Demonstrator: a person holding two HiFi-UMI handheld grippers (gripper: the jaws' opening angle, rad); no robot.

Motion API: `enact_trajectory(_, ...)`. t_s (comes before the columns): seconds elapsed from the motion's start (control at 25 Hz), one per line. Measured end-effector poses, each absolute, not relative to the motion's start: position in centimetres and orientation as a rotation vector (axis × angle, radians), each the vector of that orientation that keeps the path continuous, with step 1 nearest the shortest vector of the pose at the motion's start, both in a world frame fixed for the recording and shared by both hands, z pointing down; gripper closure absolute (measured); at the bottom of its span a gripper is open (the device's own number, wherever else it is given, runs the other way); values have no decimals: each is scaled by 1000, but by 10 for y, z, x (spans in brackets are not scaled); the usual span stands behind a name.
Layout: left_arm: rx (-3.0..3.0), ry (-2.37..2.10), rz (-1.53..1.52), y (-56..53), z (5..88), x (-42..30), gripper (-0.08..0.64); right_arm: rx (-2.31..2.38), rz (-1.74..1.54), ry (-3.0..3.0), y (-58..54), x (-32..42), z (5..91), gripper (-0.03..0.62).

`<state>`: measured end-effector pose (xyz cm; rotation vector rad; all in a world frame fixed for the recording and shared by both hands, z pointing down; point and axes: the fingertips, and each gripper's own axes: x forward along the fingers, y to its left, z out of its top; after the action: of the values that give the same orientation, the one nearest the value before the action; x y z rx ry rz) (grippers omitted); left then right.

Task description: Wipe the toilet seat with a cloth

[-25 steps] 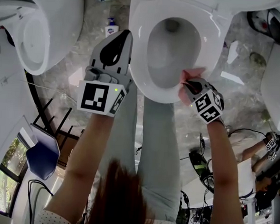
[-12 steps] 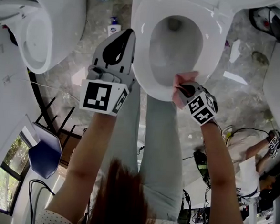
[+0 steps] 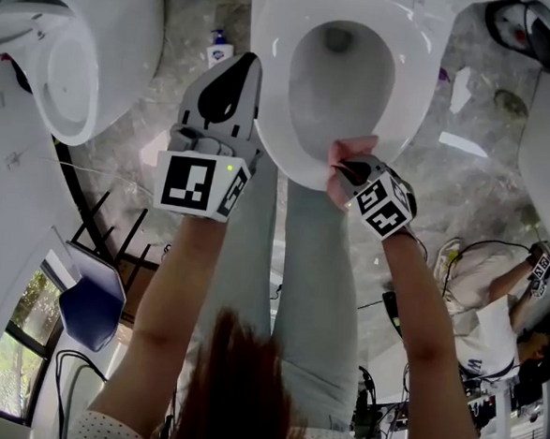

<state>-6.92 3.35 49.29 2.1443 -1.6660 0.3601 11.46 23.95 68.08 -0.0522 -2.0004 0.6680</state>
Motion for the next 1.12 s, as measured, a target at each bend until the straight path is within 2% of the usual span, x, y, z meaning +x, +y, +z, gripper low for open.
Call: enact_trajectory(1.12, 2229, -1539, 358, 29, 503, -71, 555, 194, 942, -1984, 253, 53, 679, 557)
